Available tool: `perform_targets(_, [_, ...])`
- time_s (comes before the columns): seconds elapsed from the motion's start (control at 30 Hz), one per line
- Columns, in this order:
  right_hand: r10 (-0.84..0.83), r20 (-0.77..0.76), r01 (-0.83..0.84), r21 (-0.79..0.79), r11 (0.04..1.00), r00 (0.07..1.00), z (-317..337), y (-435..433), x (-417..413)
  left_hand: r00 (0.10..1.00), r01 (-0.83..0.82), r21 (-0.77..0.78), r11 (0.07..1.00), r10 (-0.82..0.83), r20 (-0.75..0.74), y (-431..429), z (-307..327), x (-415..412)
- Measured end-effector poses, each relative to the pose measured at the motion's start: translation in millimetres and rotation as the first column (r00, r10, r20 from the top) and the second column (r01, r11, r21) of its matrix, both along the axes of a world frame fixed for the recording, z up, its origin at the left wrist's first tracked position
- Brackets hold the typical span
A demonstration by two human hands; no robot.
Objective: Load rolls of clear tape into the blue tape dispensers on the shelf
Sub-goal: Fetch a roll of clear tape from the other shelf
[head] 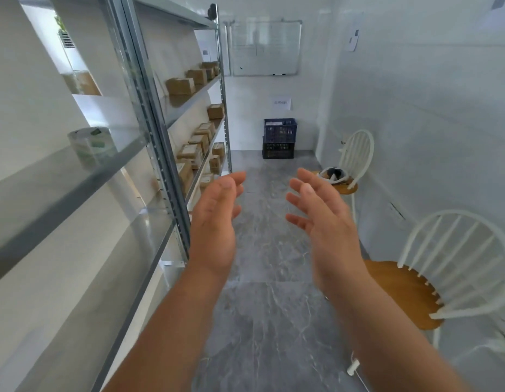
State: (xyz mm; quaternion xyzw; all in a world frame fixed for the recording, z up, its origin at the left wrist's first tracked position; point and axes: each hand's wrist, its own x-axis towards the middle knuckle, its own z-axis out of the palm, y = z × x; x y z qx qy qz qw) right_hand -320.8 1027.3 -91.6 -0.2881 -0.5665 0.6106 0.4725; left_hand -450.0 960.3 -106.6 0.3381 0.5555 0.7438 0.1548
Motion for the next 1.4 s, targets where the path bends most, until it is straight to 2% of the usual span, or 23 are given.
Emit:
perform_targets(0.23, [-0.029, 0.015, 0.029, 0.018, 0.999, 0.999, 1, 68, -68, 0.999, 0.006, -0.01, 1.0, -0.006, -0.043, 82, 8, -78])
perform_targets(0.57, [0.004, -0.003, -0.004, -0.023, 1.0, 1.0, -12, 175, -131, 0.994, 0.006, -0.041, 0.999, -0.01, -0.11, 180, -3, -136])
perform_targets(0.73, [0.062, -0.002, -0.062, -0.036, 0.997, 0.998, -17, 251, -160, 0.995, -0.056, -0.082, 0.995, 0.048, -0.091, 246, -13, -158])
perform_targets(0.93, [0.222, -0.044, -0.222, -0.015, 0.975, 0.974, -10, 341, -200, 0.973, -0.229, -0.099, 0.968, 0.225, -0.056, 321, -14, -189])
perform_targets(1.03, [0.322, -0.031, -0.322, -0.004, 0.947, 0.946, -8, 376, -221, 0.925, -0.379, -0.052, 0.924, 0.379, -0.007, 343, -7, -209])
perform_targets(1.2, [0.463, -0.014, -0.463, -0.019, 0.886, 0.886, -6, 404, -266, 0.817, -0.577, -0.012, 0.817, 0.577, -0.01, 345, 4, -231])
perform_targets(1.4, [0.683, -0.07, -0.687, -0.074, 0.723, 0.727, -5, 381, -327, 0.587, -0.809, -0.004, 0.587, 0.808, -0.041, 297, 5, -252])
